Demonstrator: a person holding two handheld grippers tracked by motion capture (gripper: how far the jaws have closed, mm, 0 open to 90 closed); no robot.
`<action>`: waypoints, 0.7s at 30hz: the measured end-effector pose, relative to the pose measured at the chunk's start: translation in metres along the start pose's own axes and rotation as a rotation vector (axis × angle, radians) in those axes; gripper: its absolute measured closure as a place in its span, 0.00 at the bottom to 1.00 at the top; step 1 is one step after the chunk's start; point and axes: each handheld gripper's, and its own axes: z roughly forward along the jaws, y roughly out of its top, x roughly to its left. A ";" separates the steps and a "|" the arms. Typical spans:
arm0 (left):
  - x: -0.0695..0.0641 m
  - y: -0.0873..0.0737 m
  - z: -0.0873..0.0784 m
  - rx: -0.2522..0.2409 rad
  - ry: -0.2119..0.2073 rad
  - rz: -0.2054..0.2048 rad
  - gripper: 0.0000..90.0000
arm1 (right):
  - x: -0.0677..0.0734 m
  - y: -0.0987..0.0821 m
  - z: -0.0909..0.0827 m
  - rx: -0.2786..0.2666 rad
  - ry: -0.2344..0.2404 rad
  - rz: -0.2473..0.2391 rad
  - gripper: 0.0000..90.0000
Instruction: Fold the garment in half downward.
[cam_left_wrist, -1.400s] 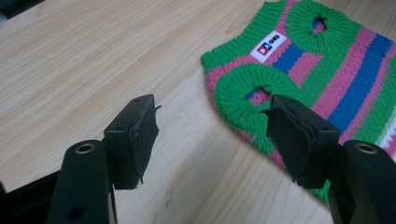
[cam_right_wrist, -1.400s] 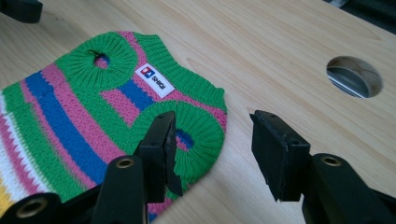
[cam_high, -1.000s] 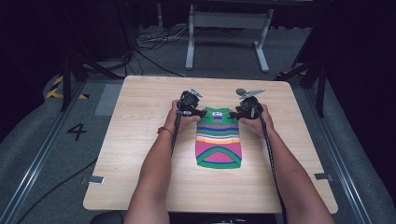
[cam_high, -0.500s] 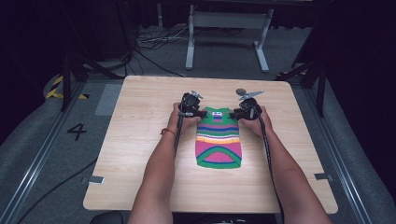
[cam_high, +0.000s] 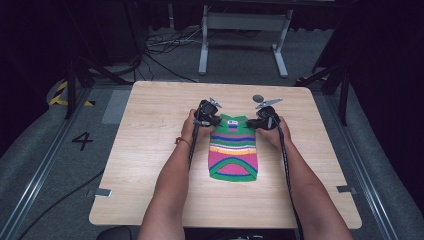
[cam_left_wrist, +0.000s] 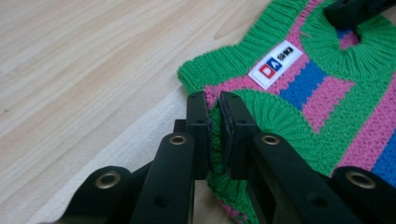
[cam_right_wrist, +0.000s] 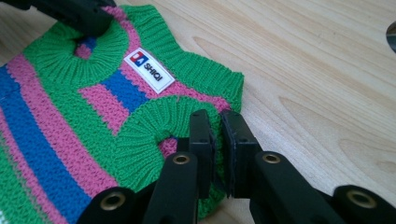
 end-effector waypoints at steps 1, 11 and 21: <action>0.000 0.001 -0.002 0.000 -0.007 0.006 0.92 | 0.001 0.000 -0.003 -0.010 0.004 0.004 0.93; -0.010 0.008 -0.031 -0.058 -0.014 0.061 0.92 | 0.011 0.008 -0.033 -0.091 0.028 -0.053 0.93; -0.024 0.003 -0.065 -0.113 -0.027 0.148 0.92 | 0.026 0.007 -0.059 -0.157 0.066 -0.119 0.92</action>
